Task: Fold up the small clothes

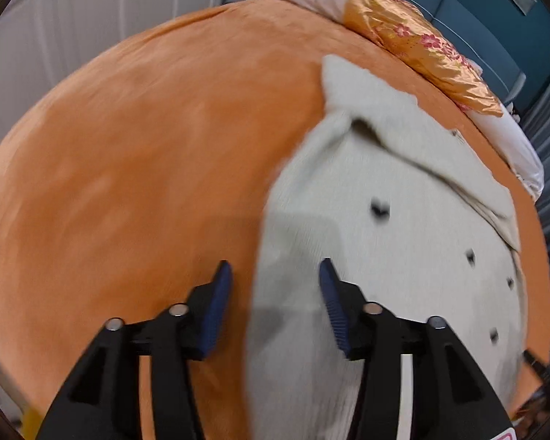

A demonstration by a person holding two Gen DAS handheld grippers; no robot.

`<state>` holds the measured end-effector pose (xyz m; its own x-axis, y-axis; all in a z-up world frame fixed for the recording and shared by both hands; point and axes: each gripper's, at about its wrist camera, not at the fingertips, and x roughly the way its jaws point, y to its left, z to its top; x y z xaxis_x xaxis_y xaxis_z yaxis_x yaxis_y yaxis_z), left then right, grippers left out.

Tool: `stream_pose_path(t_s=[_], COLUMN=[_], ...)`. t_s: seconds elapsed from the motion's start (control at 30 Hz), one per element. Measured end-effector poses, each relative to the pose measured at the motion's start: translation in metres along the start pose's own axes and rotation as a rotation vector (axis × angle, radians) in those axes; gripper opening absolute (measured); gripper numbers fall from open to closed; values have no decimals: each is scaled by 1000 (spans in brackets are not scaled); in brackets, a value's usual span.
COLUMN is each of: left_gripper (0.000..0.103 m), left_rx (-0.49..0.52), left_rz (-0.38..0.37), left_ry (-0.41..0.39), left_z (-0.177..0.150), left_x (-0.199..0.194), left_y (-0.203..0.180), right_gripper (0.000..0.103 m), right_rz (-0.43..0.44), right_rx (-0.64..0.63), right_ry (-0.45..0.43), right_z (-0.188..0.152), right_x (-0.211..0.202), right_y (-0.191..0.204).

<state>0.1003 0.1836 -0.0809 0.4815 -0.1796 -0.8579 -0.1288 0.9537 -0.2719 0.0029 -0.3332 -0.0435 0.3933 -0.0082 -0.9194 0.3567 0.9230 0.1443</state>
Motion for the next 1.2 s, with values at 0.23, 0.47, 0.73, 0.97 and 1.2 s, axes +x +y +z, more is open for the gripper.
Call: stream_pose_path(t_s=[0.23,0.47,0.73,0.97,1.2], left_gripper=[57,61,40,6,5], left_rx=[-162,-151,-135,-87,-49], left_rz=[-119,-190,-208,-249,-240], left_ry=[73,89,105,90,39], left_z=[-68,-74,-65,-60,-64], left_x=[-31,-28,-20,-35,-82], left_y=[25,5,-2,-14,-10], right_gripper=[64,76,72,6,3], right_rz=[79,198,284,282,277], right_rx=[120,246,314,281,186], right_ry=[83,77,64,96,-28], right_z=[-67,-67,-59,-59,-60], right_x=[-23,-17,-10,-7,-65], right_y=[-16,-12,-4,9,8])
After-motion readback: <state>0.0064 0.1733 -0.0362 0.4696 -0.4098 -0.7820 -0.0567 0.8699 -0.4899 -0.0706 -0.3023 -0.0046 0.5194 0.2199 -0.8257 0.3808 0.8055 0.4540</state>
